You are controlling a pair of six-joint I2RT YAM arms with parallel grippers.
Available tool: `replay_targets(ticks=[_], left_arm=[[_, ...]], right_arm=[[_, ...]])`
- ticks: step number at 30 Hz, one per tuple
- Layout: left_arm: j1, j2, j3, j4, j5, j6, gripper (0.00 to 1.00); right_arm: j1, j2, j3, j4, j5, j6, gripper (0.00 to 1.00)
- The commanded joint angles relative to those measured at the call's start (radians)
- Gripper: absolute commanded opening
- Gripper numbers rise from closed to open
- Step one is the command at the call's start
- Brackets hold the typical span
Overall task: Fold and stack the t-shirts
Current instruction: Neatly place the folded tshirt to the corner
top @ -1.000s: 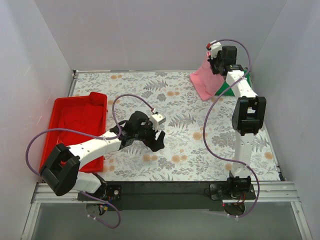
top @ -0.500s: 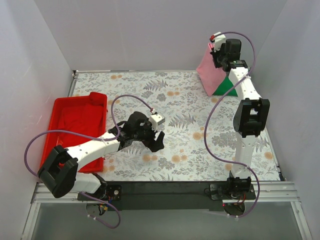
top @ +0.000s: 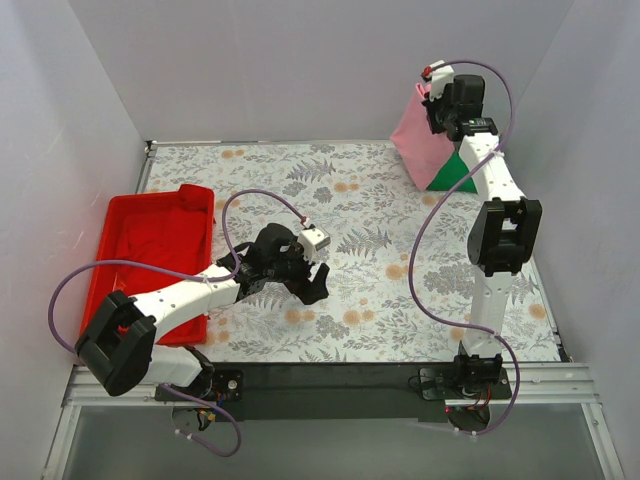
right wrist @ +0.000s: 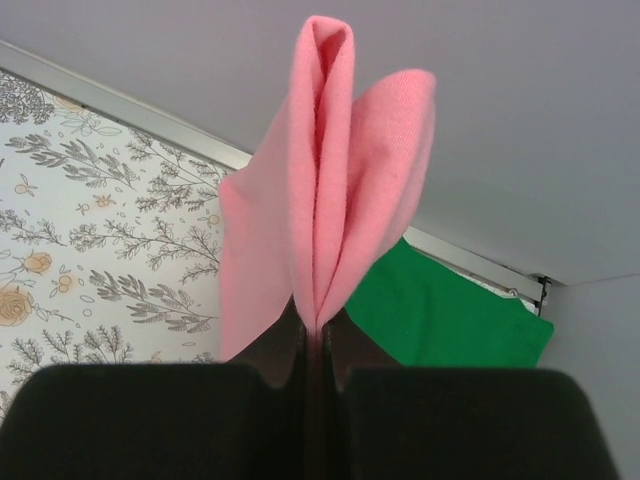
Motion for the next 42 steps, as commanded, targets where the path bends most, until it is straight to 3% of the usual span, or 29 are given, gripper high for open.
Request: replay_targets(ticks=[1,22,42], left_arm=[[0.003,-0.037,0.000,0.015,0.021,0.010,0.77],[0.003,0.008,0.070,-0.058,0.052,0.018,0.86],[0.003,0.084,0.167,-0.124,0.082,-0.002,0.87]], right_arm=[[-0.010,-0.078,0.063,0.055,0.008,0.006,0.01],[-0.131,0.040,0.021,0.104,0.009,0.018,0.01],[-0.243,0.160,-0.006,0.227,-0.026,-0.106,0.01]])
